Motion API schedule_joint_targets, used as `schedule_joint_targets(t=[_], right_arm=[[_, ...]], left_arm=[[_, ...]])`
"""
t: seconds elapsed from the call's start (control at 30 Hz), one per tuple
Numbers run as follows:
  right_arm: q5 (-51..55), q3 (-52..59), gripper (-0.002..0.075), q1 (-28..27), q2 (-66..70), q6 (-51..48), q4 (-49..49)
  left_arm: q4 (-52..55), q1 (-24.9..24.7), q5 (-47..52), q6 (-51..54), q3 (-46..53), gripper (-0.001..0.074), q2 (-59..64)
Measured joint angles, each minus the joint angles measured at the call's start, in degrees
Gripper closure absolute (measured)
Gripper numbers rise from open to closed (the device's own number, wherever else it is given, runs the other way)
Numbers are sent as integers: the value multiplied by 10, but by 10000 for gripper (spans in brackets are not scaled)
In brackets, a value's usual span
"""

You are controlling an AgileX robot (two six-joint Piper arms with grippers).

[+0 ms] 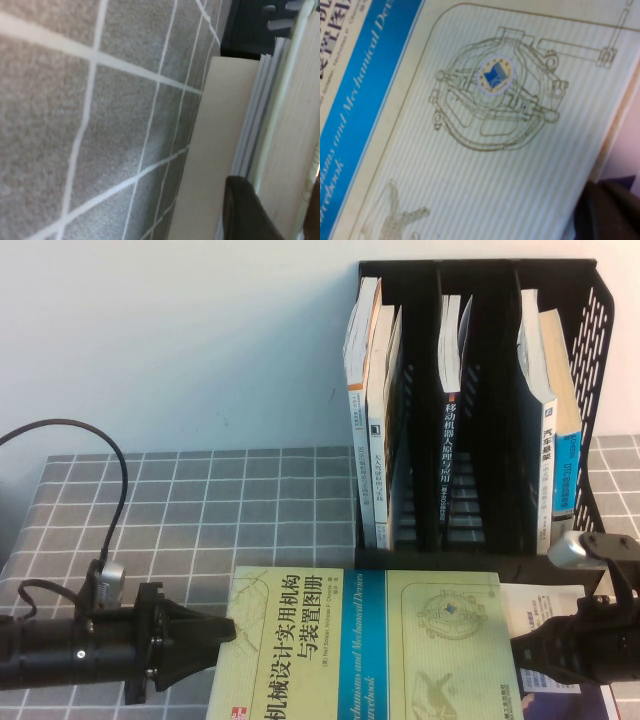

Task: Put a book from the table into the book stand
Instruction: Pick up the book with your left arm

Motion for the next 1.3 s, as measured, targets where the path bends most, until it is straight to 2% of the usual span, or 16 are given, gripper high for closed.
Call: schedule_joint_targets(t=[0.1,0.17,0.37,0.47,0.57,0.77,0.97,1.1,1.3], right_arm=[[0,0,729,0,0,0,0],[0,0,729,0,0,0,-1],[0,0,729,0,0,0,-1],[0,0,729,0,0,0,-1],[0,0,729,0,0,0,-1],[0,0,729,0,0,-2,-1],[0,0,729,0,0,-23,9],[0,0,729,0,0,-28,9],[-1,0,729,1,-4,-44,10]], left_arm=[[1,-2,0,0,0,514,-1],[1,-11,-5,1,-1,482,-4],[4,-39,-16,3,-1,185,-4],[7,-41,-17,3,-1,136,-4],[9,-41,-18,11,-1,163,-4],[3,-50,-19,18,-1,290,-4],[0,-63,-19,25,-1,327,-4],[1,-60,-10,40,-1,438,-4],[3,-59,-9,49,-1,439,-8]])
